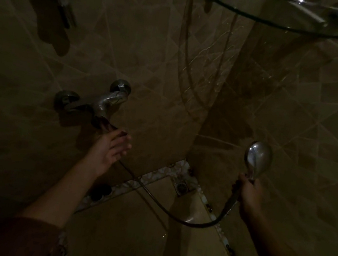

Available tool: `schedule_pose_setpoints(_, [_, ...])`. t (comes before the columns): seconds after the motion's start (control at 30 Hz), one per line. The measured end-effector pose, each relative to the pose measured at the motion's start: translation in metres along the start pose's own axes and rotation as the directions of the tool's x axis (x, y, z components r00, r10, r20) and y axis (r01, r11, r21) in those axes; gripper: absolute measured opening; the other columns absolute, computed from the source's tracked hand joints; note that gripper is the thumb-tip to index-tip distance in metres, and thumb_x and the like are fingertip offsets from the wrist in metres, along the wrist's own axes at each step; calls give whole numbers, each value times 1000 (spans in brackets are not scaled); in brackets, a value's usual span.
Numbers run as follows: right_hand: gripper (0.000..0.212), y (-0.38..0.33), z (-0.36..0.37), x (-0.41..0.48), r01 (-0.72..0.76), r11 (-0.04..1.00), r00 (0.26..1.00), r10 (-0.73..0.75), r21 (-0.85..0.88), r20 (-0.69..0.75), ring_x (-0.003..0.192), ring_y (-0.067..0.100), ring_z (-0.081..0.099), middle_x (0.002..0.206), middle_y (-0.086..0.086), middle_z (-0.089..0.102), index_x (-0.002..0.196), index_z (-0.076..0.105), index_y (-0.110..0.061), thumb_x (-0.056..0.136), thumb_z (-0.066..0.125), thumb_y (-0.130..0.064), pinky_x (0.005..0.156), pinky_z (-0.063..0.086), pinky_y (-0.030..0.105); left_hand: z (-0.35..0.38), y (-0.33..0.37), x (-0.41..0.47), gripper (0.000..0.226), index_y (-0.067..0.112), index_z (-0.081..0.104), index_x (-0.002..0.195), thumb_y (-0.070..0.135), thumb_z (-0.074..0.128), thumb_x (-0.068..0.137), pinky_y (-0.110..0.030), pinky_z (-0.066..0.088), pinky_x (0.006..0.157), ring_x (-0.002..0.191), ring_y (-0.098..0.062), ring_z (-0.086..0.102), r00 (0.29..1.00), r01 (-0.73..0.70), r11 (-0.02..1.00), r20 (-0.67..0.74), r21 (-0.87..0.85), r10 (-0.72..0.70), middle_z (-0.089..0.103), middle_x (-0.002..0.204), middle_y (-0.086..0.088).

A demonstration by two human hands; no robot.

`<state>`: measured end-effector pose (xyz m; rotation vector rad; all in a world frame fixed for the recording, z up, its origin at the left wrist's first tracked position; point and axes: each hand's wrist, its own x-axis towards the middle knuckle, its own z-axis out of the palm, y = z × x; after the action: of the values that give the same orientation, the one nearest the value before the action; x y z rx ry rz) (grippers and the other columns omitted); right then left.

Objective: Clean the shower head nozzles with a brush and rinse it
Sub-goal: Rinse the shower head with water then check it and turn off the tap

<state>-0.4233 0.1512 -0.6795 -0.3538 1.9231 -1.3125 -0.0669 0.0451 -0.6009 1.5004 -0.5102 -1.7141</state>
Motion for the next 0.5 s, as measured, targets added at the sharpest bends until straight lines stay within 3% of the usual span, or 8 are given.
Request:
schedule_pose_setpoints(0.27, [3, -5, 1, 0, -6, 1000, 1000, 6, 8, -27, 70, 22, 54, 83, 11, 56, 97, 54, -11, 96, 57, -12, 61, 45, 32, 4, -1, 4, 16, 19, 62, 89, 23, 51, 100, -25, 44, 63, 76, -16, 62, 999, 11, 999, -39, -35, -13, 68, 91, -2])
schedule_pose_setpoints(0.4, [8, -10, 1, -2, 5, 1000, 1000, -5, 8, -19, 68, 20, 51, 81, 9, 54, 104, 54, -7, 97, 55, -11, 61, 43, 32, 3, -2, 8, 17, 19, 62, 89, 22, 50, 100, -24, 43, 63, 74, -15, 61, 999, 16, 999, -37, -46, -18, 65, 88, -1])
schedule_pose_setpoints(0.5, [3, -14, 1, -5, 8, 1000, 1000, -8, 10, -18, 70, 20, 52, 81, 9, 55, 95, 55, -11, 98, 54, -10, 65, 43, 34, 2, -2, 12, 18, 19, 63, 91, 21, 48, 101, -24, 42, 64, 75, -15, 60, 999, 33, 998, -32, -52, -34, 65, 88, -1])
